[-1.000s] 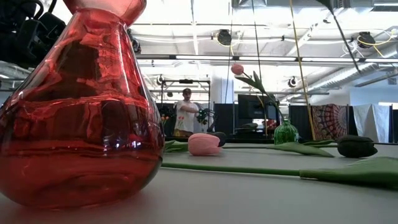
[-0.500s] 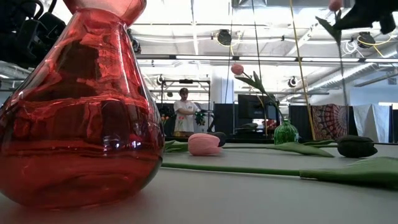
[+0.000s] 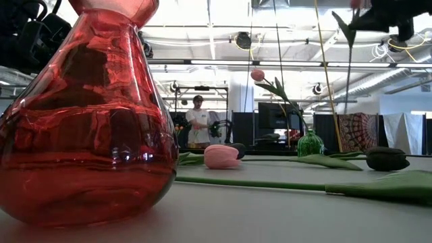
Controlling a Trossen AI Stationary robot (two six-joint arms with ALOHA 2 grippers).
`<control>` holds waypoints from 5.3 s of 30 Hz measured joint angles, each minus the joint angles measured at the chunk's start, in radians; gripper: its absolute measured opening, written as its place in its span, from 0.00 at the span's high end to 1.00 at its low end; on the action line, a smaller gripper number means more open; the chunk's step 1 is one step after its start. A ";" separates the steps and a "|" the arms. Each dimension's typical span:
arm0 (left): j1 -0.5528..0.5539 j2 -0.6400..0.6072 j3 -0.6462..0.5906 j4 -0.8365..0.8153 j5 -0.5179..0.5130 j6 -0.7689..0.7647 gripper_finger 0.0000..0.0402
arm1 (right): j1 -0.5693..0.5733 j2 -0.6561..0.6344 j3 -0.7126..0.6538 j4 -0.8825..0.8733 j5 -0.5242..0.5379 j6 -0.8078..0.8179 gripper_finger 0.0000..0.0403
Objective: Sort flowers into vase by color
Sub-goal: Put the right pink flower into the green vase, then put the pink flower into the green vase
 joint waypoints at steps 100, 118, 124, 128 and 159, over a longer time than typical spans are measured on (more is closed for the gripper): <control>0.000 0.000 0.000 0.000 0.000 0.000 0.67 | -0.588 0.457 0.001 0.379 -0.550 -0.099 0.62; 0.000 0.000 0.000 0.000 0.000 0.000 0.67 | -0.588 0.430 0.183 0.055 -0.819 -0.004 0.45; 0.000 0.000 0.000 0.000 0.000 0.000 0.67 | -0.580 0.459 0.328 -0.159 -0.933 0.038 0.49; 0.000 0.000 0.000 0.000 0.000 0.000 0.67 | -0.550 0.467 0.380 -0.223 -0.944 0.064 0.50; 0.000 0.000 0.000 0.003 -0.014 0.072 0.67 | -0.252 0.704 0.399 -0.231 -1.019 0.435 0.51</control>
